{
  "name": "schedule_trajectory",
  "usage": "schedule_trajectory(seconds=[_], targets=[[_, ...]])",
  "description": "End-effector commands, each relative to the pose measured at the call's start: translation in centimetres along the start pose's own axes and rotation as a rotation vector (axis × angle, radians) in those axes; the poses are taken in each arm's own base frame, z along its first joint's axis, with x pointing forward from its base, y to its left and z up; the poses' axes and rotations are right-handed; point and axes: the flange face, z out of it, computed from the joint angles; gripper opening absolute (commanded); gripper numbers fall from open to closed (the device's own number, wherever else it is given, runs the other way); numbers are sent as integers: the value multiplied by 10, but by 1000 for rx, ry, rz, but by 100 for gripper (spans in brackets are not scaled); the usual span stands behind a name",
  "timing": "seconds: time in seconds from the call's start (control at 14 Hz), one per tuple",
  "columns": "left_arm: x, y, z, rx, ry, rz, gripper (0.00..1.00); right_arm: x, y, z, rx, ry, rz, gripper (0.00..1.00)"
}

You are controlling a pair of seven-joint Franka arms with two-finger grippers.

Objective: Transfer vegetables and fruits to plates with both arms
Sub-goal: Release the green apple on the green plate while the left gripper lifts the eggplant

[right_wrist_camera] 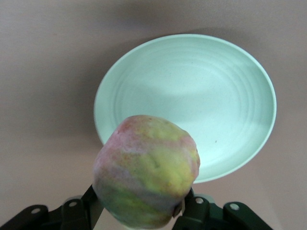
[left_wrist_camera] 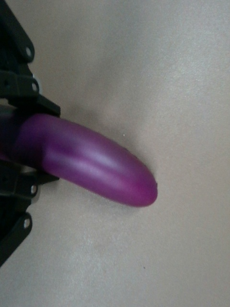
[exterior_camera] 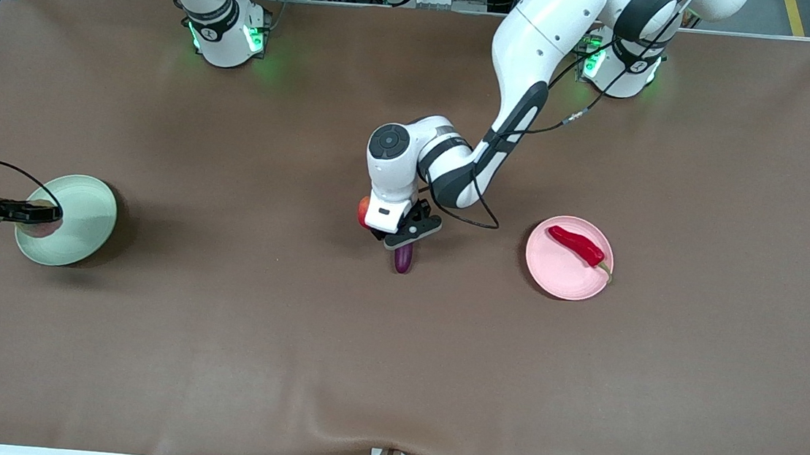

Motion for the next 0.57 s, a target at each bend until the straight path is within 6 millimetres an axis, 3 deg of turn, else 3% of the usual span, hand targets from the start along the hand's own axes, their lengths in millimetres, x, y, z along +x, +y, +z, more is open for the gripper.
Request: schedule_trajectory(seconds=[0.0,0.07,0.14,0.36,0.5], targets=[[10,1,-19,16,13,-4,12,0,15,19,2,0,-36,53],[14,-2,-30,47,14,-2,12,0,18,25,5,1,-32,70],[17,-5,-41,79,13,19,12,-1,20,32,14,-1,-25,100],[36,-18,-82,154,-16,104,13,-1,13,34,23,-10,-28,100],[56,-29,-108,192,-54,122,14,0,-18,15,18,-29,-64,100]])
